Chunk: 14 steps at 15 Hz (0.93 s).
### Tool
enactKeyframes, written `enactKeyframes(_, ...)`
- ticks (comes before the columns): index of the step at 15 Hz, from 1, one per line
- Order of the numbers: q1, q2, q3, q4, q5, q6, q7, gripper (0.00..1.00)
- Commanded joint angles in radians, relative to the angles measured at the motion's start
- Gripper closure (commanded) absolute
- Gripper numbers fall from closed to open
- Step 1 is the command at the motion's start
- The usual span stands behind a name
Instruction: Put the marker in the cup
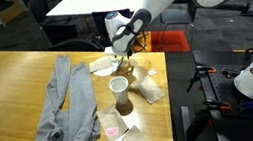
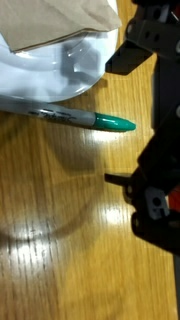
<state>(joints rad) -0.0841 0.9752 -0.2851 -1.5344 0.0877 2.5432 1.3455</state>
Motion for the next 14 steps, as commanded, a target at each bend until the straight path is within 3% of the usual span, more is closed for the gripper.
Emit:
enactKeyframes(1, -0.011, 0.042, -0.001, 0.073, 0.015, -0.054, 0.014, 0.00)
enactKeyframes(2, -0.012, 0.050, -0.001, 0.081, 0.015, -0.058, 0.014, 0.25)
enactKeyframes(4, -0.014, 0.060, -0.001, 0.093, 0.014, -0.062, 0.015, 0.34)
enactKeyframes(12, -0.009, 0.027, -0.004, 0.068, 0.007, -0.064, 0.007, 0.95)
enactKeyframes(14, 0.001, -0.008, -0.006, 0.028, 0.001, -0.052, -0.002, 1.00)
